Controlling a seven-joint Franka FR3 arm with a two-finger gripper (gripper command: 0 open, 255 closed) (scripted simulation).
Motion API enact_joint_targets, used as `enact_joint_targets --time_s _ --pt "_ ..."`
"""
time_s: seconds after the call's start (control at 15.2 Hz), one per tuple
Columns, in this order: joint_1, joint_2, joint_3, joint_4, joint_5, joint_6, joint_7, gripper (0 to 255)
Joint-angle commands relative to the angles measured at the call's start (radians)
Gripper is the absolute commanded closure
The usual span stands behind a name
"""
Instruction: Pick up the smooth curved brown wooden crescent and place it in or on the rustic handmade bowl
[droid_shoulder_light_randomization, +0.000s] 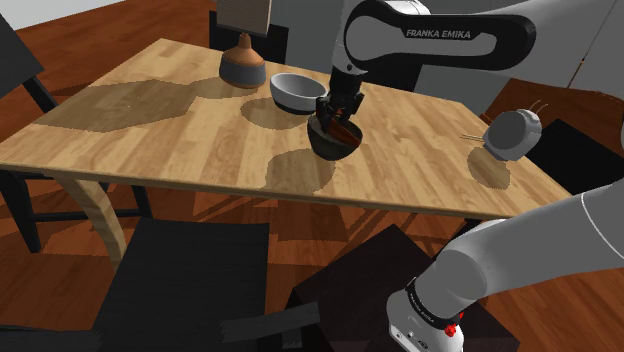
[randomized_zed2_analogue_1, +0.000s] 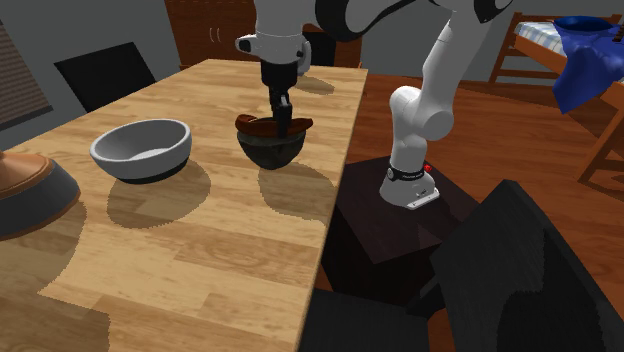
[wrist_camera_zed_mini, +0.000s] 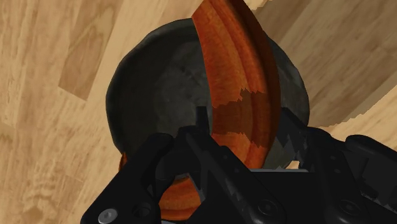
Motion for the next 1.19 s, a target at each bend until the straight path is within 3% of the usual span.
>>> enact_joint_targets --time_s 0.0,0.33,0.59,1.12 --pt "0.0 0.0 0.0 0.0 0.0 0.0 0.0 0" --pt "0.0 0.0 0.0 0.0 0.0 0.0 0.0 0" --pt "0.001 0.001 0.002 0.128 0.001 -0.127 0.0 0" --pt "0.001 0.001 0.002 0.128 0.001 -0.127 0.0 0"
